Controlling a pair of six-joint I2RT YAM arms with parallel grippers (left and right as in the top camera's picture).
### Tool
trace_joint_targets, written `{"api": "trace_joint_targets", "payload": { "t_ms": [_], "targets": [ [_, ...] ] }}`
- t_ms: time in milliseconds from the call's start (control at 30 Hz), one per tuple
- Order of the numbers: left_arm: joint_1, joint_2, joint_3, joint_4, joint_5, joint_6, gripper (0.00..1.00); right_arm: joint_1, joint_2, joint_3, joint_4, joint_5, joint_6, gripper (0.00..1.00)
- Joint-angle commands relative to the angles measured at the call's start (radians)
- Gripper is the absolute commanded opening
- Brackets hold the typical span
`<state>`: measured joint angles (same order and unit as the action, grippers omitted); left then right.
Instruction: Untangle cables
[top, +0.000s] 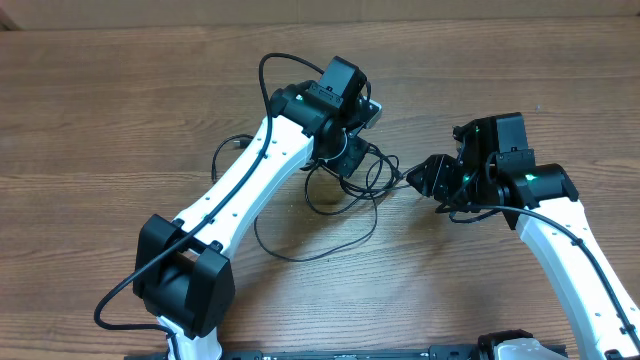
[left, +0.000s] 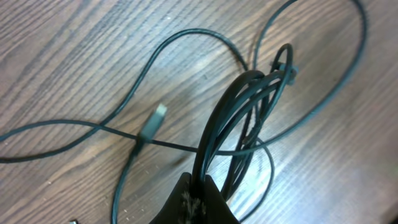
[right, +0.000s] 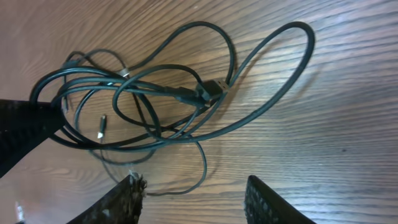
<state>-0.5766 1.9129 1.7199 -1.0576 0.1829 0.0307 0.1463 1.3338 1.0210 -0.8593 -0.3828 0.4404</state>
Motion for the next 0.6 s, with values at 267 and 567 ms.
{"api": "trace_joint_targets", "payload": {
  "t_ms": [267,567],
  "targets": [
    [-0.006,-0.021,0.037,-0.039,0.242,0.073,0.04,0.0,0.002,0.019,0.09,-0.135,-0.002,0.55],
    [-0.006,-0.075,0.05,-0.037,0.391,0.146,0.04,0.0,0.002,0.019,0.089,-0.135,-0.002,0.55]
  ]
}}
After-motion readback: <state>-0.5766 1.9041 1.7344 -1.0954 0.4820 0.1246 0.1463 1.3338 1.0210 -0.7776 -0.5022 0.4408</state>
